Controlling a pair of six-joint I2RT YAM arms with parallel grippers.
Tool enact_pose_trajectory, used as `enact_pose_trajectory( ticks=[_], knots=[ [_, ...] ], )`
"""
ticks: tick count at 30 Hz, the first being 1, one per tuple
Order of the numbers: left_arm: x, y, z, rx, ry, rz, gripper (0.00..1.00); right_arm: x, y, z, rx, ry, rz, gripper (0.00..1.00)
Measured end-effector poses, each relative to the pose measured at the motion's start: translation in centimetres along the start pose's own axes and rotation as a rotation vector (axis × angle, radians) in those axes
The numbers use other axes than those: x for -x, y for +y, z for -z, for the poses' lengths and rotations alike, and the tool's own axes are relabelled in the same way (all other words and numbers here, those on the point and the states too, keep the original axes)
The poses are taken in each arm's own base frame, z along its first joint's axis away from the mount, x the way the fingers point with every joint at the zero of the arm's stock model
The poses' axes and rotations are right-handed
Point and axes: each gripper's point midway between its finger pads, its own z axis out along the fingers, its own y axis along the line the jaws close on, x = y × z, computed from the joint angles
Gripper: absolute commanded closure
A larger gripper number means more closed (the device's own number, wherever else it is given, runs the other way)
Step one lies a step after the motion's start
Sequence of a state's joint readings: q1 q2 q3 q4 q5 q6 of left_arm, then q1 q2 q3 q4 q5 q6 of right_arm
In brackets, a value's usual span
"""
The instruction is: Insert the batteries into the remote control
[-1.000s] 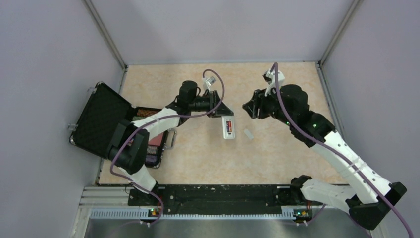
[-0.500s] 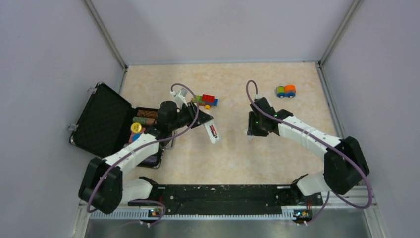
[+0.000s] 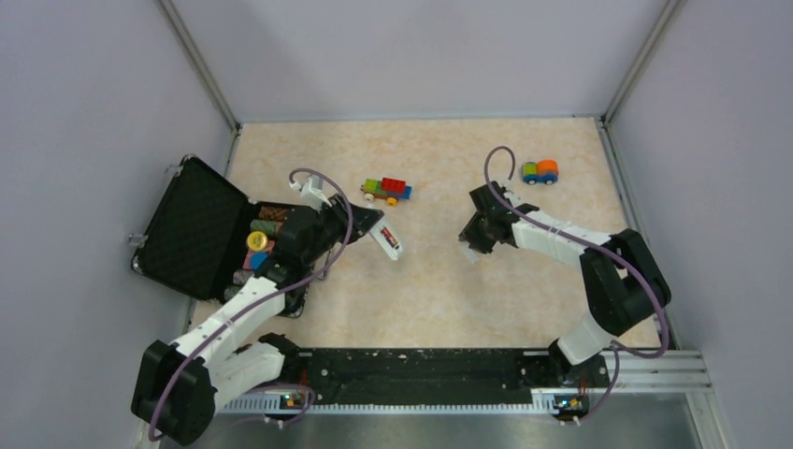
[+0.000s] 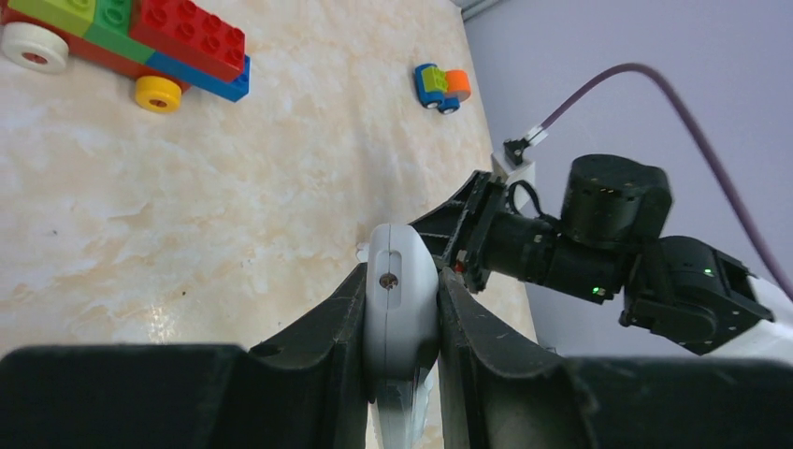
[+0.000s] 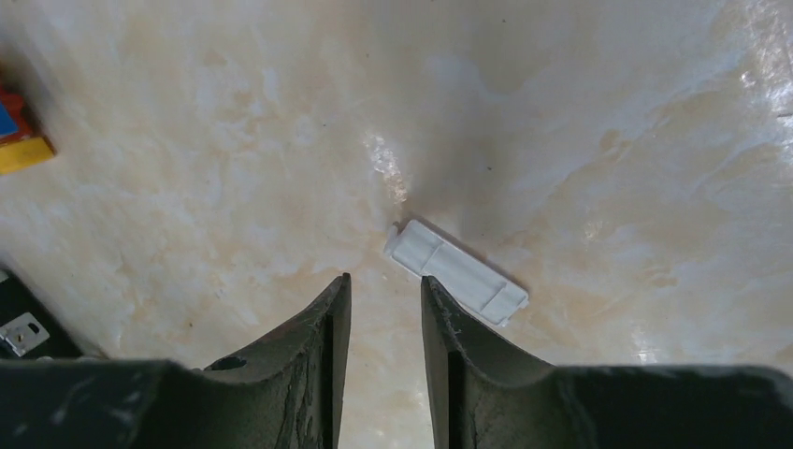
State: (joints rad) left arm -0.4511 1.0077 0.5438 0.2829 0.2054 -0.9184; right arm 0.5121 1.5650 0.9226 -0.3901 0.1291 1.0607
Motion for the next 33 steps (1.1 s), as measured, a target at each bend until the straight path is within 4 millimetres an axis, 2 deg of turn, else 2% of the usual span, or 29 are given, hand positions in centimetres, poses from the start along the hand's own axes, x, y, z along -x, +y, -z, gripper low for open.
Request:
enact_pose_trajectory(
  ticks=[6,12,25,33],
  knots=[
    [1.2,-0.6,0.8,-0.001,-0.057,-0.007,1.00,-1.1,-0.8,-2.0,-0.057,0.043,-0.109,0.74],
    [1.4,-0.2,1.4,0.016,-0.084,-0.010,1.00,-1.3,-0.6,-2.4,-0.064,0.047,-0.176,0.81],
    [1.5,0.8,1.6,0.051,-0.098,-0.029,1.00,-1.2,-0.2,-2.5,-0.063,0.042,-0.249,0.78],
    [1.9,1.2,1.6,0.062,-0.110,-0.031,1.00,-0.6,0.6,-1.9,-0.051,0.040,-0.267,0.79]
  ],
)
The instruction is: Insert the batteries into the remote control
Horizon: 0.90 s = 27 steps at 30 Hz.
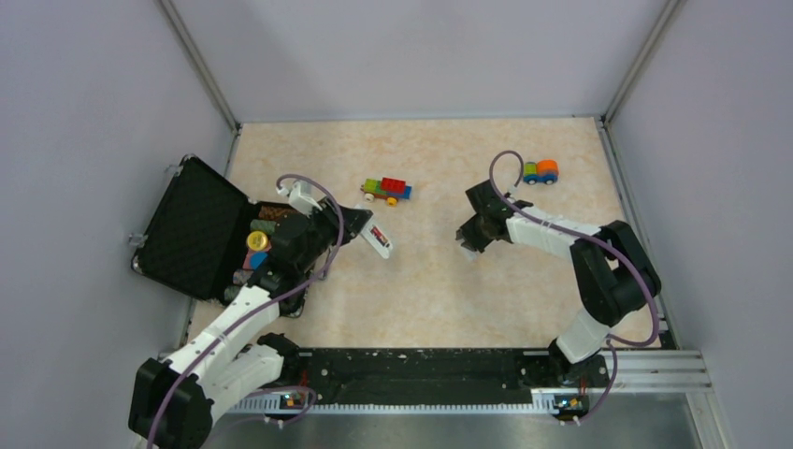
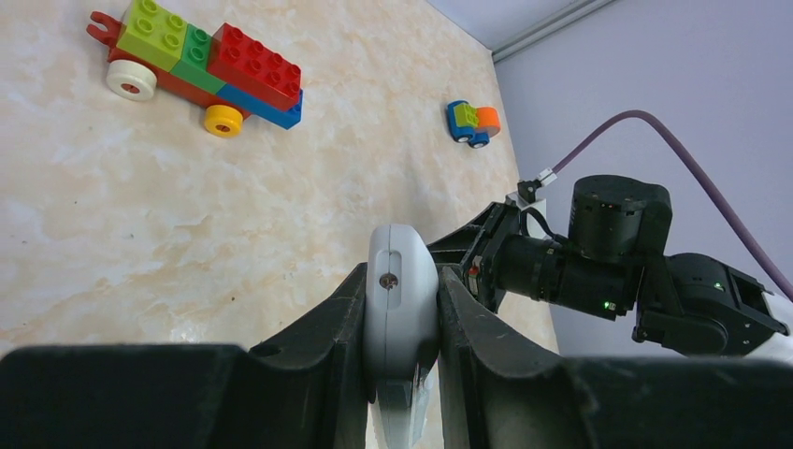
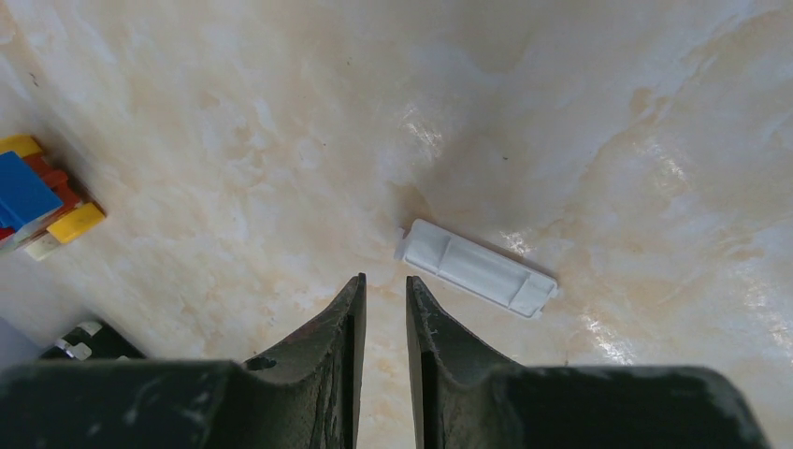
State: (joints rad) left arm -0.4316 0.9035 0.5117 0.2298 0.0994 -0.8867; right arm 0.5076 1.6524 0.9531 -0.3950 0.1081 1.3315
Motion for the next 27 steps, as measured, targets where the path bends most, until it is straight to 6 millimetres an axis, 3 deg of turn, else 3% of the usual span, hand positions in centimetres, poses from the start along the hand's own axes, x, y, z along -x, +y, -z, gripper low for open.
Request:
enact_pose_trajectory(
  ticks=[5,13,16,27],
  knots=[
    [0.3,0.3,0.0,0.008,-0.008,0.001,1.00,0.2,0.5,0.2,0.006,-0.002,-0.011,0.79],
    [0.6,1.2,-0.2,0.032,-0.011,-0.008,1.00,0.1,-0.3,-1.0,-0.044,0.006,-0.031,0.80],
    [0.6,1.5,-0.3,0.041,-0.008,-0.008,1.00,0.2,-0.4,-1.2,-0.051,0.007,-0.038,0.86],
    [0.7,2.5,-0.6,0.065,-0.004,-0.004,1.00,0.7,0.5,-1.8,-0.068,0.011,-0.048,0.85]
  ],
)
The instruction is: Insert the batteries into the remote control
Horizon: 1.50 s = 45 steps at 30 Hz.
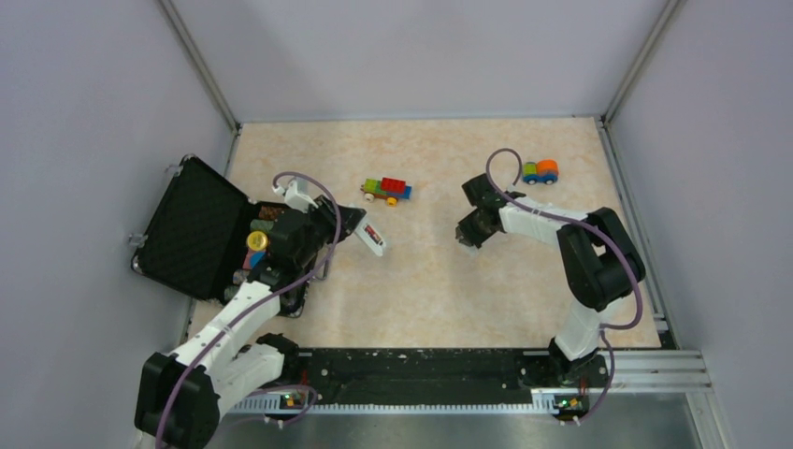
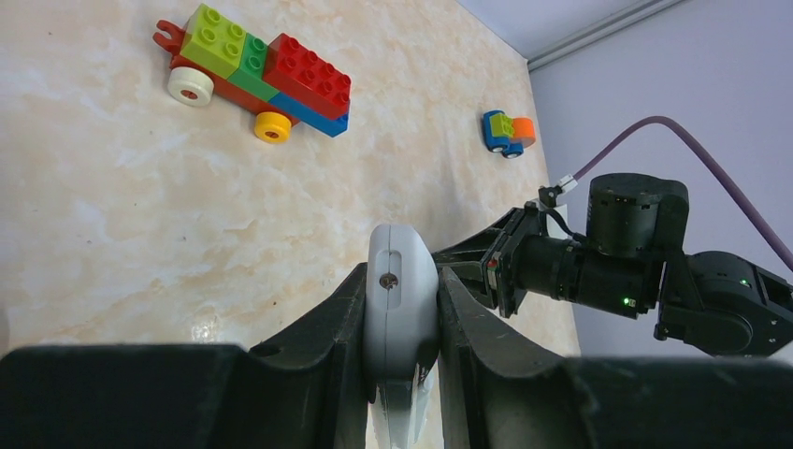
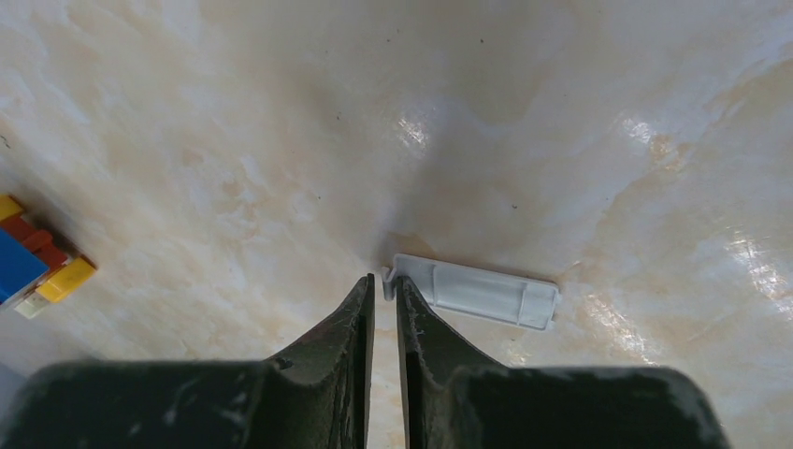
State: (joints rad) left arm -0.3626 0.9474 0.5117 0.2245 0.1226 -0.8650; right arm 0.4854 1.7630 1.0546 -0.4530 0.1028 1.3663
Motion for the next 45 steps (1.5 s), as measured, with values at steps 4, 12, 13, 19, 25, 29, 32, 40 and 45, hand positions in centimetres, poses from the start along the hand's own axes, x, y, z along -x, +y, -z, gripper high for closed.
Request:
enact_pose_trajectory(
  ticks=[4,12,13,19,25,29,32,40,45],
  knots=[
    [0.2,0.1,0.0,0.003,-0.005,0.002,1.00,0.0,-0.1,0.0,-0.006,0.005,-0.007,0.86],
    [0.6,0.3,0.0,0.005,-0.016,0.002,1.00,-0.2,-0.2,-0.2,-0.032,0.037,-0.012,0.87],
    [0.7,0.3,0.0,0.004,-0.019,0.001,1.00,-0.1,-0.2,-0.2,-0.034,0.040,-0.009,0.87],
    [1.1,0.1,-0.1,-0.008,-0.045,-0.003,1.00,-0.1,-0.2,-0.3,-0.057,0.049,0.001,0.84],
    [1.0,0.7,-0.1,-0.002,-0.053,-0.002,1.00,-0.1,-0.4,-0.3,-0.074,0.051,0.014,1.00],
    [1.0,0.9,-0.1,0.002,-0.055,-0.002,1.00,0.0,-0.4,-0.3,-0.076,0.051,0.029,1.00],
    [1.0,0.9,-0.1,0.004,-0.056,-0.001,1.00,0.2,-0.4,-0.2,-0.077,0.049,0.055,1.00],
    [0.8,1.0,-0.3,0.009,-0.041,0.011,1.00,2.0,-0.4,0.9,-0.056,-0.021,0.160,1.00],
    [1.1,-0.1,-1.3,-0.006,-0.010,0.058,1.00,3.4,2.2,6.1,0.112,-0.081,0.205,1.00]
  ],
)
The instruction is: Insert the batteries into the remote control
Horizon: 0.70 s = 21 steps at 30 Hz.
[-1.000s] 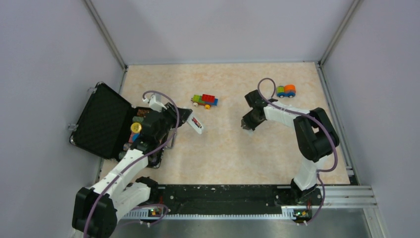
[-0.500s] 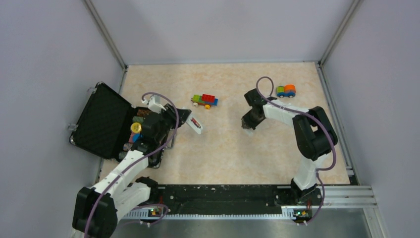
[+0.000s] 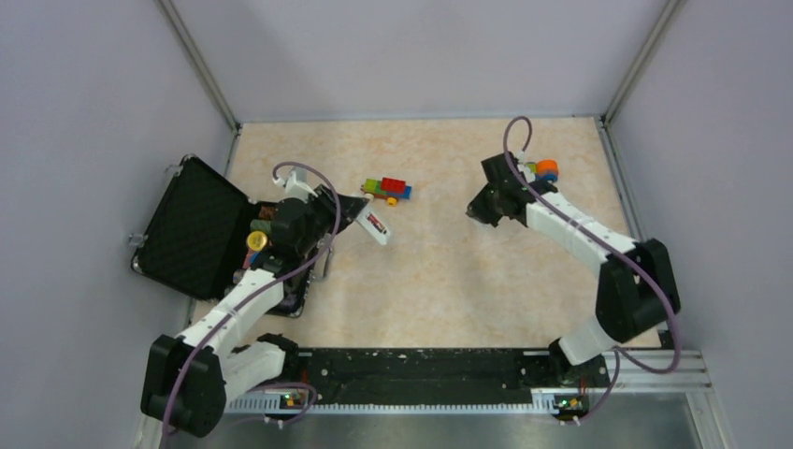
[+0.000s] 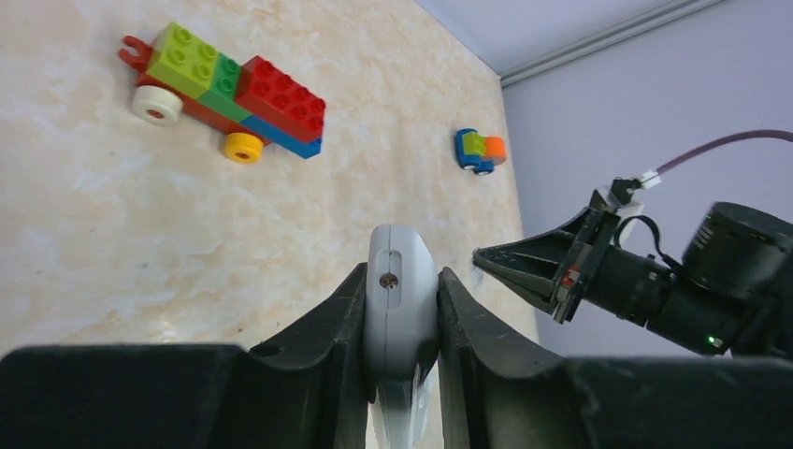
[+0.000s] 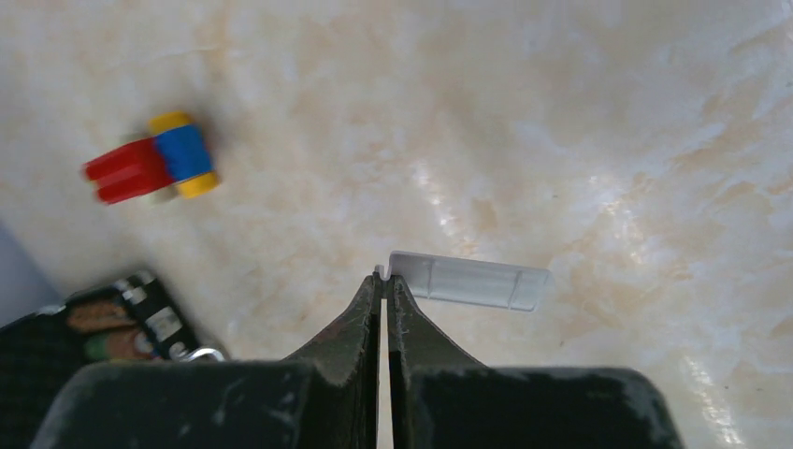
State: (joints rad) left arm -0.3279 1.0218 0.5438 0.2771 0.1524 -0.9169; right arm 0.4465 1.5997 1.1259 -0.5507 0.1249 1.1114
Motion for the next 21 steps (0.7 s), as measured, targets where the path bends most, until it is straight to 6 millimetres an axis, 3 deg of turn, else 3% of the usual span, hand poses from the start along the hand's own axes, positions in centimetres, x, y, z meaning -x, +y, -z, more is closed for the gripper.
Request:
enact_pose_trajectory(
  ticks=[6,16,21],
  knots=[
    [0.6,-3.4,-2.1,-0.104,0.048,0.110,1.00,2.4,5.0,7.3,0.286,-0.080,0.019,1.00],
    [0.1,-7.6,-7.4,-0.274,0.184,0.375,1.00,3.4,13.2,18.3,0.806,-0.095,0.035,1.00],
    [1.2,-10.9,-8.3,-0.377,0.210,0.471,1.00,3.4,16.2,23.8,1.064,-0.101,0.079,1.00]
  ],
)
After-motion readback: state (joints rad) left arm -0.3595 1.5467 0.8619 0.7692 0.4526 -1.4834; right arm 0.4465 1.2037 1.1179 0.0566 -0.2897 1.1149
